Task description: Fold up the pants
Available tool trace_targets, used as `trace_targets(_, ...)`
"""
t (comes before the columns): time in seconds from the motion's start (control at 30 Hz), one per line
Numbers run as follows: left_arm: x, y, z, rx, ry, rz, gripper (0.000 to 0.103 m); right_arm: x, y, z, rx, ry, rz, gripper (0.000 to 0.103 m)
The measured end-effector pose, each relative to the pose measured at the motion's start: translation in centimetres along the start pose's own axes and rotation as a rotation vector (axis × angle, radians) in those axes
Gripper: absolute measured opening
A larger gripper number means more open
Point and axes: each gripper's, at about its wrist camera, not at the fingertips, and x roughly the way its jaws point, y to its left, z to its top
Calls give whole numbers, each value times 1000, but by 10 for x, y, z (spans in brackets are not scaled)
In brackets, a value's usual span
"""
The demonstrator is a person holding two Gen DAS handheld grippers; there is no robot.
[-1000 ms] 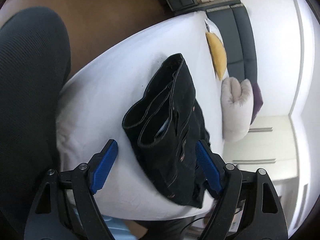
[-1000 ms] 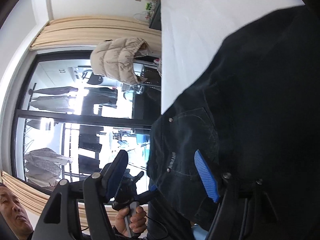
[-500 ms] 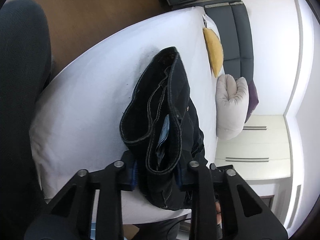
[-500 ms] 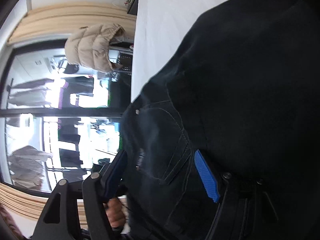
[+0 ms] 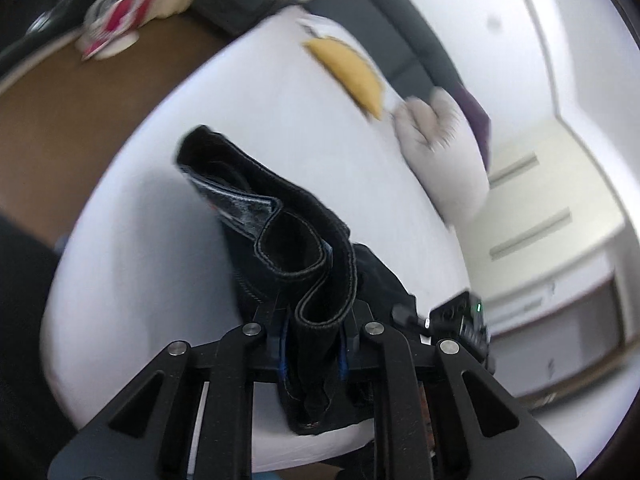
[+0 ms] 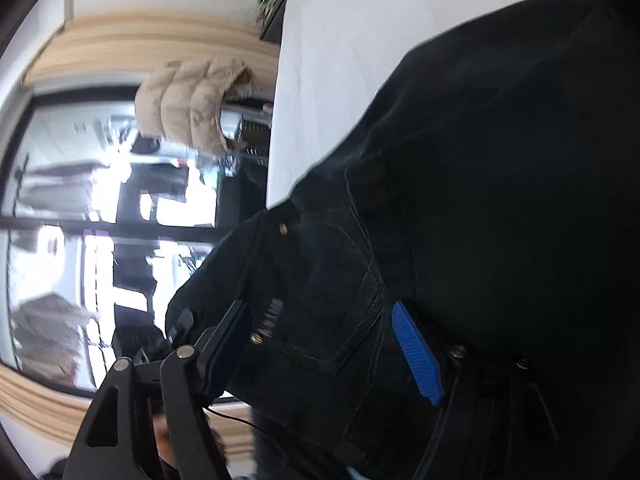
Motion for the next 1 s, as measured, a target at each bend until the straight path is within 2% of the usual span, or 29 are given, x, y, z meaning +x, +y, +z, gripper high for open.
trace_targets(0.13,30,-67,-16,228,34,4,15,-34,9,8,-17,-41,51,80)
trace_targets(0.2,52,-99,-32,360,62,11,15,-51,16,13,-33,-52,71,84)
trace_targets(0.33,92,-144,-71,560,133,25,15,-71,24,18,-76,-57,83,89)
trace_targets(0.5,127,-166,-113,682,217,38,14,-66,23,20,-101,-16,23,89)
trace_targets(0.67,146,-181,-130,771,217,62,13,-45,7,32,-51,21,-19,89)
trace_targets(0.7,147,-183,-133,784,214,66,13,-43,7,35,-54,18,-25,86)
trace_targets(0.77,145,-184,-138,799,215,72,13,-37,12,44,-80,25,-46,71)
trace_targets(0.83,148,-184,-139,803,219,73,13,-33,18,51,-109,45,-76,38)
trace_targets(1.0,140,-184,-150,812,231,61,13,-35,25,52,-152,47,-155,18)
